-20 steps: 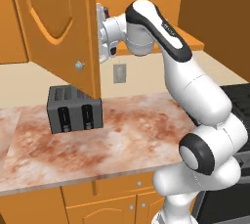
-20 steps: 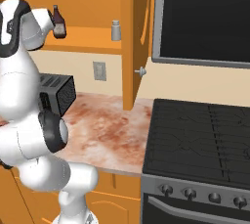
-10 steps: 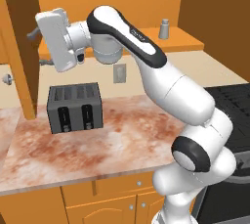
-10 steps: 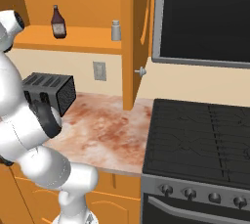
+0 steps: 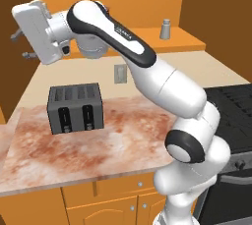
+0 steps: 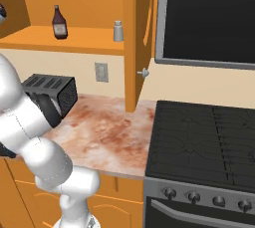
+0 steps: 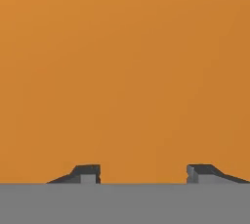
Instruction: Move the ketchup and shaker from the cabinet to the dining counter.
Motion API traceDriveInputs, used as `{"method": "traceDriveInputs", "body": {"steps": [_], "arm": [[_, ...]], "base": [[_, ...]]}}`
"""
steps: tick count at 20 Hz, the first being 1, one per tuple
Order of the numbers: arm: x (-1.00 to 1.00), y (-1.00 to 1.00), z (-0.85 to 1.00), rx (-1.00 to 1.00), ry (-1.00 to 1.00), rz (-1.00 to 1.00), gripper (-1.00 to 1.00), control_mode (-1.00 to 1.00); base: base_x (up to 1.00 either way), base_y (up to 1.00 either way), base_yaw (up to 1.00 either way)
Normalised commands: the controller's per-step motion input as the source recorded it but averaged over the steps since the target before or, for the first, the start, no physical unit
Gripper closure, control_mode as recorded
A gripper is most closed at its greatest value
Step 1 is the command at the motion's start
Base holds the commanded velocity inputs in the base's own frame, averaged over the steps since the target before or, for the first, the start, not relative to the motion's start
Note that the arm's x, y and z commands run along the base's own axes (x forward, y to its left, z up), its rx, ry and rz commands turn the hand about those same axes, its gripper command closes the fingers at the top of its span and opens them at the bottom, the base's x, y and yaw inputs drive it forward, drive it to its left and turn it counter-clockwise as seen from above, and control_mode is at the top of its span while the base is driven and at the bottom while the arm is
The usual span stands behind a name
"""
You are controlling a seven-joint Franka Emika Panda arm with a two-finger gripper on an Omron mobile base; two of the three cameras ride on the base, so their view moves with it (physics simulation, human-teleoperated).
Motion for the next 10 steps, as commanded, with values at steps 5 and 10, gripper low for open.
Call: {"method": "traceDriveInputs", "body": {"steps": [5,10], "arm": [[-0.18,-0.47,-0.02,-0.26,-0.16,-0.02,-1.0,-1.0],[-0.36,-0.63,-0.14,-0.25,-0.22,0.0,-1.0,-1.0]], "base": [[0.0,0.0,0.0],[0.0,0.0,0.0]]}}
